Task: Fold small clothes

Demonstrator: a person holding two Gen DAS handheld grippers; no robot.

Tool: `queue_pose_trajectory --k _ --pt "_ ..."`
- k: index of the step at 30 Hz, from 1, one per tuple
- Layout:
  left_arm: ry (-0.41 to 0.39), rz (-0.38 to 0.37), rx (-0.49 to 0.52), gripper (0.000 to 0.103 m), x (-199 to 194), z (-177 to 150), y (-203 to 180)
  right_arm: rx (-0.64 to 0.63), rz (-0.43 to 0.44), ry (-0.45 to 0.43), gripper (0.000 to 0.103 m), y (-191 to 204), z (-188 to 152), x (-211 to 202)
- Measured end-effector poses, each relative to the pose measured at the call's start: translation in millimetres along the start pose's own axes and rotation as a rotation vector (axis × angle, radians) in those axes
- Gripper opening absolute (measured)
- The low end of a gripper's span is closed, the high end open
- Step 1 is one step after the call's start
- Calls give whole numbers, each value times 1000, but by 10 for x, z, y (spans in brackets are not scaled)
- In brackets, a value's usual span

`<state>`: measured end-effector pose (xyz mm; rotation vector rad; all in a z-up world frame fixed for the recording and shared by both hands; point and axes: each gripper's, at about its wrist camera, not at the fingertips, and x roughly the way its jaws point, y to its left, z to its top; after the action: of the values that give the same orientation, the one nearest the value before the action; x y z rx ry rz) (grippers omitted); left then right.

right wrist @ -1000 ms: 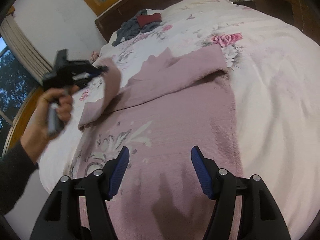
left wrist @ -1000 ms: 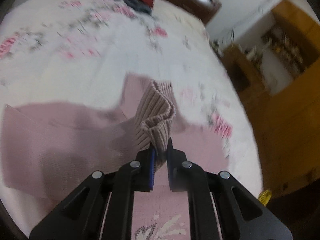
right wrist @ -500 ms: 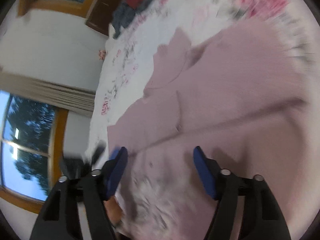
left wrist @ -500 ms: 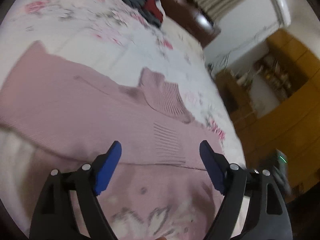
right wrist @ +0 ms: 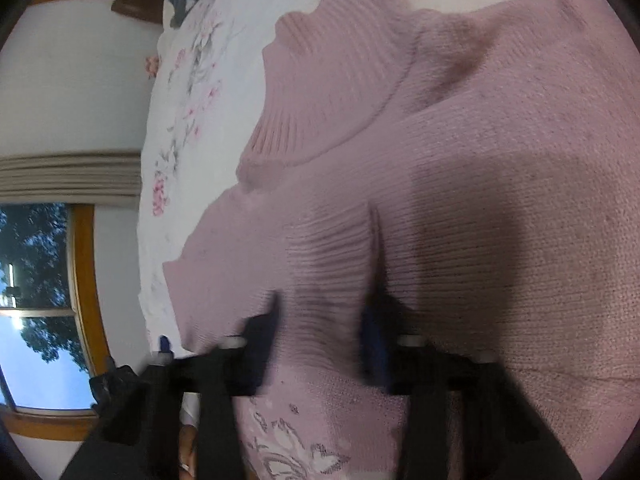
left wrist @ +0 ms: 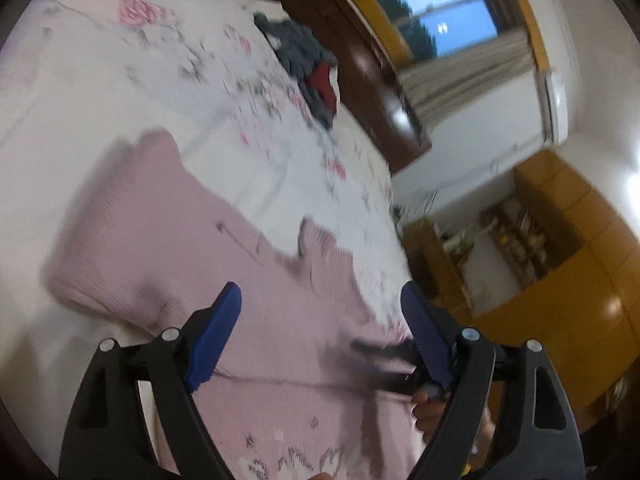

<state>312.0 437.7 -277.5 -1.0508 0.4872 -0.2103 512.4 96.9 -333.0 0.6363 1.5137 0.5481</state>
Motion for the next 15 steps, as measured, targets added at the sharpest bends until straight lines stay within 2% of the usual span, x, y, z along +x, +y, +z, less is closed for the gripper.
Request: queue_pose_trajectory --k 2,4,9,15 --pt "-65 3 -16 80 -158 69 44 -26 -8 -33 7 92 15 -149" --pt "-95 -2 -63 80 -234 116 126 -84 -5 -74 6 294 15 -399" --pt "-96 -3 -121 80 -256 140 236 -184 -31 -190 6 624 73 -1233" --pt "-75 4 -118 80 -218 112 238 -181 -109 -264 6 458 174 -1824"
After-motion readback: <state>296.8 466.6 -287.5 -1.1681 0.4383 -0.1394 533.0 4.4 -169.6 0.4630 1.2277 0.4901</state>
